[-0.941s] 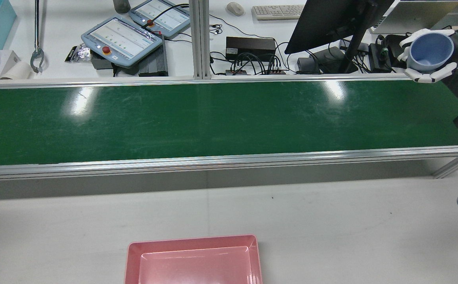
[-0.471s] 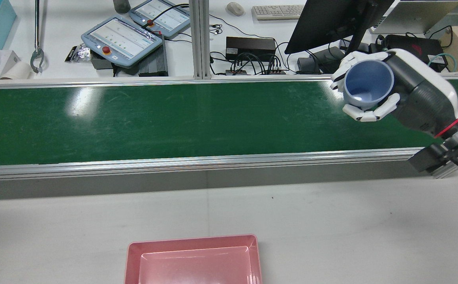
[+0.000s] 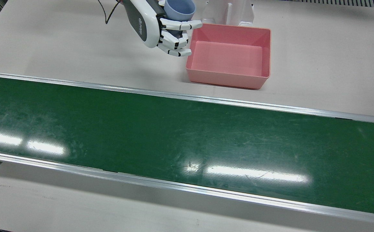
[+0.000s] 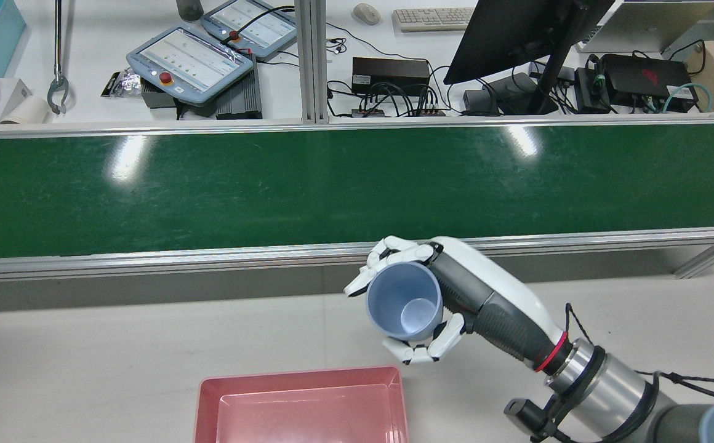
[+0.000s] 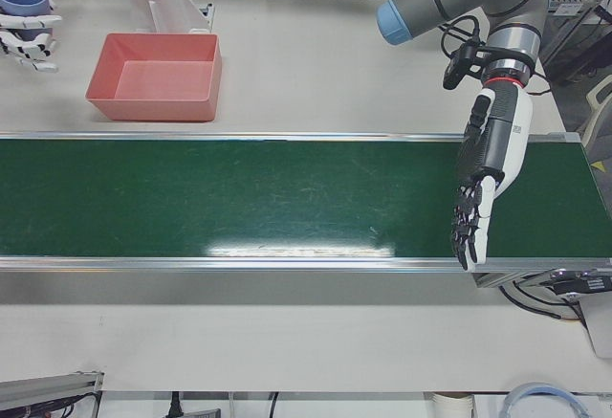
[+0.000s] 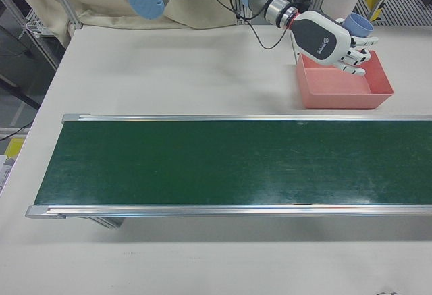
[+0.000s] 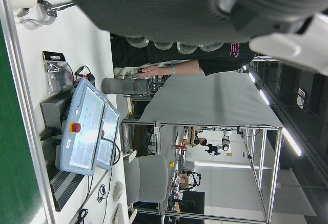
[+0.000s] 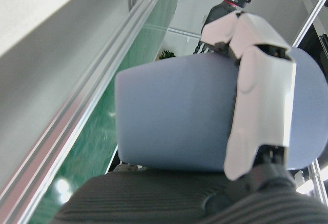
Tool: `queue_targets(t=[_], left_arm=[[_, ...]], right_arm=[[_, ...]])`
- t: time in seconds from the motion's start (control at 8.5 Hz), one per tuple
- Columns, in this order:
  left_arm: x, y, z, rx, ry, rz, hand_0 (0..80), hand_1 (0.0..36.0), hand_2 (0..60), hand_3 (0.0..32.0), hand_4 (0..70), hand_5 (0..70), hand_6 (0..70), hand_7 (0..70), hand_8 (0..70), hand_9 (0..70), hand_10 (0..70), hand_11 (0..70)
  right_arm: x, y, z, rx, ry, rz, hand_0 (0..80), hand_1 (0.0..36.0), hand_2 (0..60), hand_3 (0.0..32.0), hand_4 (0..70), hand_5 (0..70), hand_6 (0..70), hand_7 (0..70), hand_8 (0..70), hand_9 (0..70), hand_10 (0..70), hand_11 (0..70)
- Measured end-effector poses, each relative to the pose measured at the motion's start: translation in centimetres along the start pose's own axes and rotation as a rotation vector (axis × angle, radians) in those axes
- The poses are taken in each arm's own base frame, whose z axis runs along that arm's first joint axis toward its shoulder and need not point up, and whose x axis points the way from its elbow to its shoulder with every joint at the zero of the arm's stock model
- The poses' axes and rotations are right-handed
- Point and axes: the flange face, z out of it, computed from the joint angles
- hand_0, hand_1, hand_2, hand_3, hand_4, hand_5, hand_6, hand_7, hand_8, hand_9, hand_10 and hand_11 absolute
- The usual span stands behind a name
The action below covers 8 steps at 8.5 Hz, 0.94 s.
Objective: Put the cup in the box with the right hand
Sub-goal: 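Carry the blue cup with the right hand toward the pink tray, then lower the cup into the pink tray and open the right hand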
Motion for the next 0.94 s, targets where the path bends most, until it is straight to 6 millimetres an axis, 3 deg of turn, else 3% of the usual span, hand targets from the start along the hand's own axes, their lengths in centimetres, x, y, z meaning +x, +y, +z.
queue_targets(t=[0.12,0.35,0.59,0.82,0.94], left_arm=[[0.0,0.0,0.0,0.000,0.000,0.000,0.0,0.0,0.0,0.0,0.0,0.0,0.0,0.0,0.0,0.0,0.0,0.0],[0.0,0.0,0.0,0.000,0.000,0.000,0.0,0.0,0.0,0.0,0.0,0.0,0.0,0.0,0.0,0.0,0.0,0.0],[0.0,-0.1,0.0,0.001,0.000,0.000,0.0,0.0,0.0,0.0,0.0,0.0,0.0,0.0,0.0,0.0,0.0,0.0],[0.0,-0.1,0.0,0.002,0.000,0.000,0.0,0.0,0.0,0.0,0.0,0.0,0.0,0.0,0.0,0.0,0.0,0.0],[0.0,-0.1,0.0,0.002,0.000,-0.001,0.0,0.0,0.0,0.0,0.0,0.0,0.0,0.0,0.0,0.0,0.0,0.0]], right_arm=[[2.0,1.1,-0.5,-0.004,0.030,-0.001,40.1,0.0,0.0,0.0,18.3,0.7,3.8,15.5,0.0,1.7,0.7,1.6],[3.4,1.6,-1.1,-0.005,0.058,-0.005,37.3,4.1,8.6,0.0,13.7,1.3,4.4,17.8,0.0,2.1,1.0,2.2],[3.2,1.6,-1.1,-0.004,0.054,0.001,40.0,2.3,2.9,0.0,15.7,1.3,4.6,19.2,0.0,2.4,0.9,2.0],[1.8,0.9,-0.9,0.003,0.031,0.003,36.7,0.8,2.9,0.0,16.8,0.7,4.8,20.9,0.0,3.0,0.8,1.6],[1.0,0.3,-1.0,0.013,0.020,0.007,36.7,2.5,6.0,0.0,15.6,1.1,4.9,20.6,0.0,3.2,0.8,1.8]])
